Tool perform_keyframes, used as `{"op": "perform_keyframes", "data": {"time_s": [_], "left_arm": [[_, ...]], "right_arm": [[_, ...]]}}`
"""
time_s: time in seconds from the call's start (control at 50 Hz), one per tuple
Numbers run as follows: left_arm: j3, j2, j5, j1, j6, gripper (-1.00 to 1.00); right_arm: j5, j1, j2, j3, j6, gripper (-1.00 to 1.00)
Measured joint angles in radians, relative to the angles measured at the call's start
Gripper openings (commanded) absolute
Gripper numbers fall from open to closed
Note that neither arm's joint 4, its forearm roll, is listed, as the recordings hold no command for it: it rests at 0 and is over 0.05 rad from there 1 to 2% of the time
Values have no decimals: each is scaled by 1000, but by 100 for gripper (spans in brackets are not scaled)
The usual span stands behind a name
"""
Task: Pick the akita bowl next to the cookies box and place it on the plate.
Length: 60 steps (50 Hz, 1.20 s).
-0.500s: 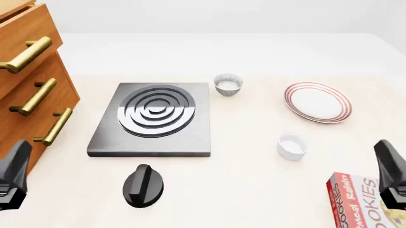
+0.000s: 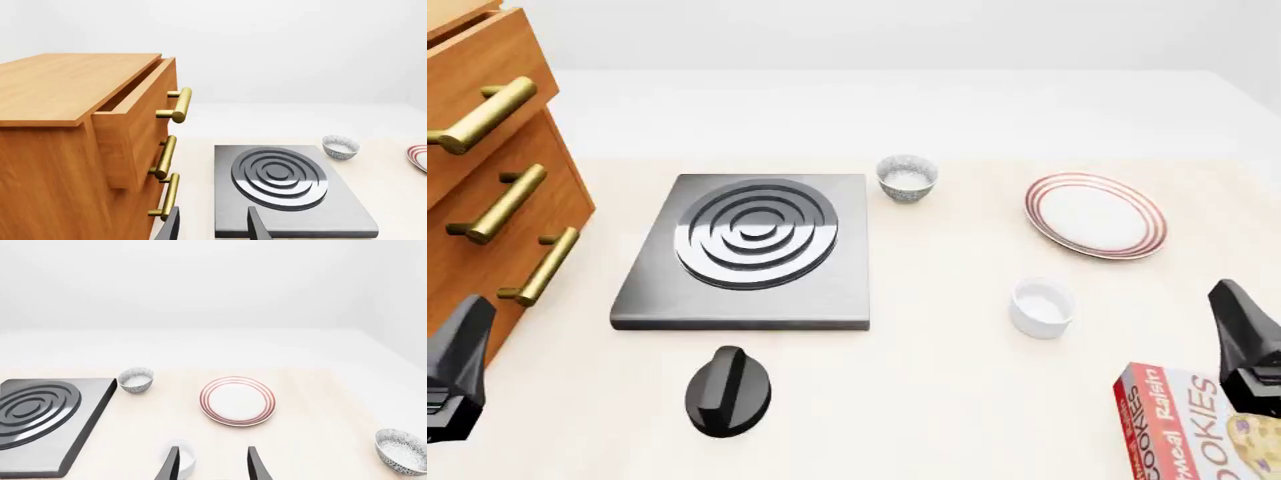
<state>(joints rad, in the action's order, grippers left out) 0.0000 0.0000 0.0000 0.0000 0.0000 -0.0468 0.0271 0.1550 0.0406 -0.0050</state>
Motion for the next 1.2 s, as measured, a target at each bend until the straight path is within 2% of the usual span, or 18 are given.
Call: {"op": "perform_keyframes", "data": {"time_s": [0.58, 1.2], "left_arm": [[0, 0, 0, 0, 0, 100], [0, 0, 0, 0, 0, 100]], "right_arm": [[124, 97, 249, 202, -40, 100], [302, 213, 575, 540, -63, 100]]}}
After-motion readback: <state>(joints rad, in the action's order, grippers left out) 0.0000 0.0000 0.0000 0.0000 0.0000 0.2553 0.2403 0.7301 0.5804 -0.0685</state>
